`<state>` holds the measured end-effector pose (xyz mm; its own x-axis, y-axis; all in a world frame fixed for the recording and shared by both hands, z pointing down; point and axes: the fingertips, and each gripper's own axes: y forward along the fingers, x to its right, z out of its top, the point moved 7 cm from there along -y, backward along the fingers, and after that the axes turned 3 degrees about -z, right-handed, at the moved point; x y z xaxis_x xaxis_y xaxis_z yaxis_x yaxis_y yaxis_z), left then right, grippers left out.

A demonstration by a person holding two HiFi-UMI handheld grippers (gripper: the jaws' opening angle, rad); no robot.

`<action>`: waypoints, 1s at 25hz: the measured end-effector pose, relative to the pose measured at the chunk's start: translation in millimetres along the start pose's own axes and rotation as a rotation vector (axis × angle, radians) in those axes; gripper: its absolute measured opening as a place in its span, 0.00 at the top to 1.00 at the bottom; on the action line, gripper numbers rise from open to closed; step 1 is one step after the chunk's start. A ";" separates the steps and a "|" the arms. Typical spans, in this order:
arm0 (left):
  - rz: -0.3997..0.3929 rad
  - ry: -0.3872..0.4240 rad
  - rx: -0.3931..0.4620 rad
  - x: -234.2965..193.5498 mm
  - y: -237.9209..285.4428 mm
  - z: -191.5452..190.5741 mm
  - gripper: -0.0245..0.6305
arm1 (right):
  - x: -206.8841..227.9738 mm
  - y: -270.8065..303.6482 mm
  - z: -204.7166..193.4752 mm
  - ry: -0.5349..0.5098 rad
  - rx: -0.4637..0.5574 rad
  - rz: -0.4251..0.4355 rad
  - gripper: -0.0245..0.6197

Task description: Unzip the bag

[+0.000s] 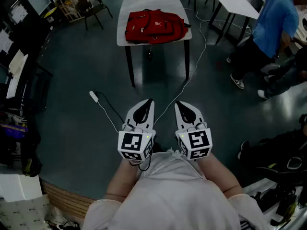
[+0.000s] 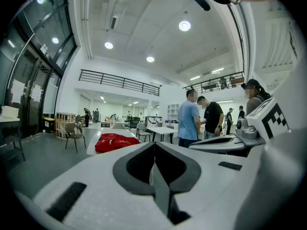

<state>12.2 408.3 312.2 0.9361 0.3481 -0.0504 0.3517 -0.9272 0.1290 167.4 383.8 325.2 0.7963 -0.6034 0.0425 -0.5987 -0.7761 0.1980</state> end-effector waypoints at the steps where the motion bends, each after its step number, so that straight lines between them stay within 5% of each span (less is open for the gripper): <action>1: 0.000 -0.001 -0.002 1.7 -0.1 -0.8 0.93 | 1.3 -1.2 -0.5 0.001 0.000 0.001 0.92; 14: -0.019 -0.023 -0.029 6.2 17.5 -11.3 0.93 | 26.0 9.8 -12.3 0.085 -0.015 -0.043 0.92; 25: -0.018 -0.041 -0.051 -81.7 95.1 -25.7 0.93 | 56.6 109.5 -26.7 0.178 -0.064 -0.076 0.92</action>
<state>-30.8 295.3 354.0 0.9290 0.3579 -0.0938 0.3693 -0.9121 0.1782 149.2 269.5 375.4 0.8451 -0.4973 0.1960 -0.5340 -0.8017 0.2685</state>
